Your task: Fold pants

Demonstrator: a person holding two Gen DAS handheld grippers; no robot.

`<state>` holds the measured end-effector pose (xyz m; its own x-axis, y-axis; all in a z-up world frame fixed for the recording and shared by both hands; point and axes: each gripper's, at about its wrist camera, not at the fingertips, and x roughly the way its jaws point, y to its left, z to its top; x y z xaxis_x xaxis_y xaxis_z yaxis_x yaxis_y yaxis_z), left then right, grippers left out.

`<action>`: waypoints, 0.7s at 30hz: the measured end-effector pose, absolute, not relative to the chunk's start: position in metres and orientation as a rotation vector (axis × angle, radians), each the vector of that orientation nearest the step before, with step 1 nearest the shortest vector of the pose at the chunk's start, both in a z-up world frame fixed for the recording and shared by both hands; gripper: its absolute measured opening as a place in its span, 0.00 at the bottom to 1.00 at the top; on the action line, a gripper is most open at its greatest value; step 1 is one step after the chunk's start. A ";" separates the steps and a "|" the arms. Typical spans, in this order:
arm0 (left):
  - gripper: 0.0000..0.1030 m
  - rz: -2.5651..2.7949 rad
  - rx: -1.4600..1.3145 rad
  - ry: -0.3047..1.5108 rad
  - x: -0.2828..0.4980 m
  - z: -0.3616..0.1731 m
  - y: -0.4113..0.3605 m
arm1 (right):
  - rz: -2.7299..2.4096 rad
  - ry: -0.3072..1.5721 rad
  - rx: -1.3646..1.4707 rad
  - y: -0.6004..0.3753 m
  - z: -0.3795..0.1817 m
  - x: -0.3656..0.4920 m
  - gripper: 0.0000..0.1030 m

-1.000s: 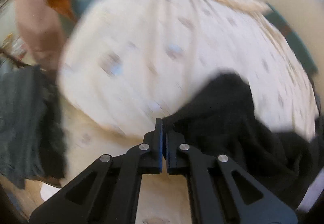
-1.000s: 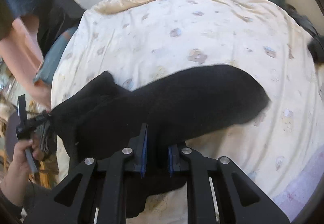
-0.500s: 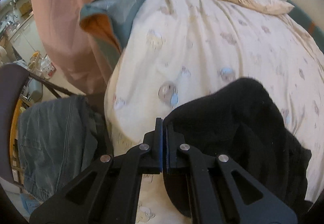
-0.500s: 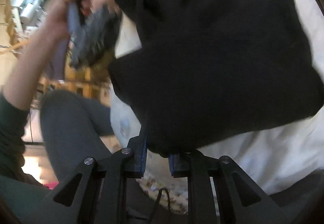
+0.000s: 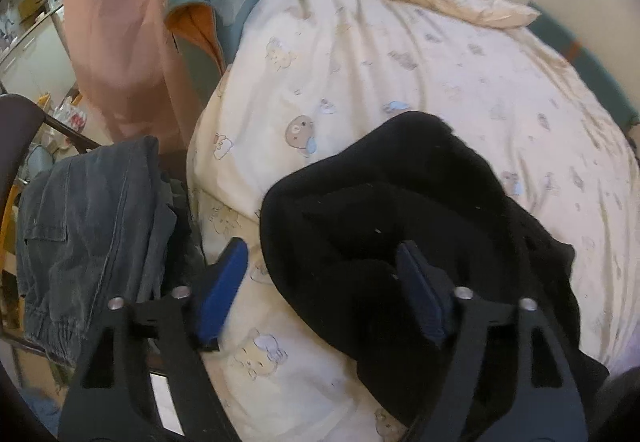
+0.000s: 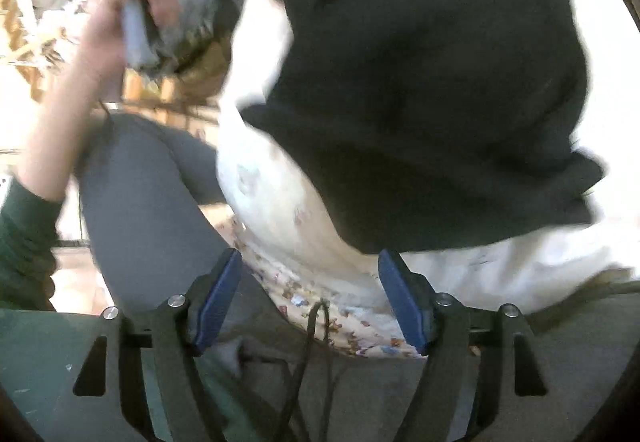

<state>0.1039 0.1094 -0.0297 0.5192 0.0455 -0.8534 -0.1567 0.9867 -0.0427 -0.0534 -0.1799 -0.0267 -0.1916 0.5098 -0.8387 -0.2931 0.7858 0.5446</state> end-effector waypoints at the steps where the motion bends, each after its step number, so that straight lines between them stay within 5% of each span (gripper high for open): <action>1: 0.73 0.110 -0.123 1.015 0.099 -0.030 0.107 | 0.732 1.580 0.197 -0.188 -0.013 -0.049 0.71; 10: 0.73 0.086 -0.126 1.011 0.090 -0.041 0.099 | 0.430 1.242 0.299 -0.280 0.030 0.075 0.73; 21: 0.73 0.103 -0.154 1.017 0.103 -0.051 0.100 | 0.167 1.446 0.234 -0.304 -0.133 0.211 0.73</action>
